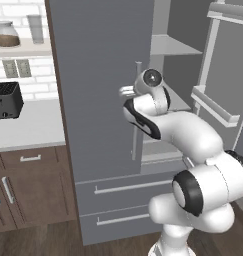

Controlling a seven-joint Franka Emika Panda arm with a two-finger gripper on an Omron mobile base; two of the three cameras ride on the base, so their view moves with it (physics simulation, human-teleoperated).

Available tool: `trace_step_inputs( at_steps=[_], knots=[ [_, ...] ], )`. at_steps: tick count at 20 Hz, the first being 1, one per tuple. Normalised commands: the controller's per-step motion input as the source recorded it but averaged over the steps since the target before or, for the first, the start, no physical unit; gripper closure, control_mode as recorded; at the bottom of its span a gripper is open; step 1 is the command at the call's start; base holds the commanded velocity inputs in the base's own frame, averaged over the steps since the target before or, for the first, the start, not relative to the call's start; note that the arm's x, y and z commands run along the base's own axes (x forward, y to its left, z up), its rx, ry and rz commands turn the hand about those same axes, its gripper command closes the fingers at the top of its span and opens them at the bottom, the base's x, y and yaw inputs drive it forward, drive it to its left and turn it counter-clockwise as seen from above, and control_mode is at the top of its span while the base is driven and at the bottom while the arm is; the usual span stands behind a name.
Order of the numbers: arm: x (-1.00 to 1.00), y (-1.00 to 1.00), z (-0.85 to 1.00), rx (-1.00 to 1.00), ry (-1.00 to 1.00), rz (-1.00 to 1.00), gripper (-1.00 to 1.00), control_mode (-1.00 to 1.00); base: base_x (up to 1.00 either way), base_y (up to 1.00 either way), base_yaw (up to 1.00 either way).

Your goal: Take the strawberry from the fridge and place it on top of the pancake, located on the dining counter.

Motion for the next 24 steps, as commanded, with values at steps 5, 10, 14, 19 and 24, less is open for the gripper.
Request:
trace_step_inputs(
  at_steps=[5,10,14,19,24],
  knots=[
    [0.62,0.04,0.00,0.00,0.00,0.00,-1.00,-1.00,0.00,0.00,0.00],
    [0.61,0.09,-0.07,0.00,0.00,0.00,1.00,-1.00,0.00,0.00,0.00],
    [0.22,0.06,-0.07,0.00,0.07,0.00,1.00,-1.00,0.00,0.00,0.00],
    [-0.48,0.09,0.00,0.00,0.01,0.00,1.00,-1.00,0.00,0.00,0.00],
    [-1.00,0.35,0.00,0.01,-0.02,0.00,1.00,-1.00,0.00,0.00,0.00]
  ],
)
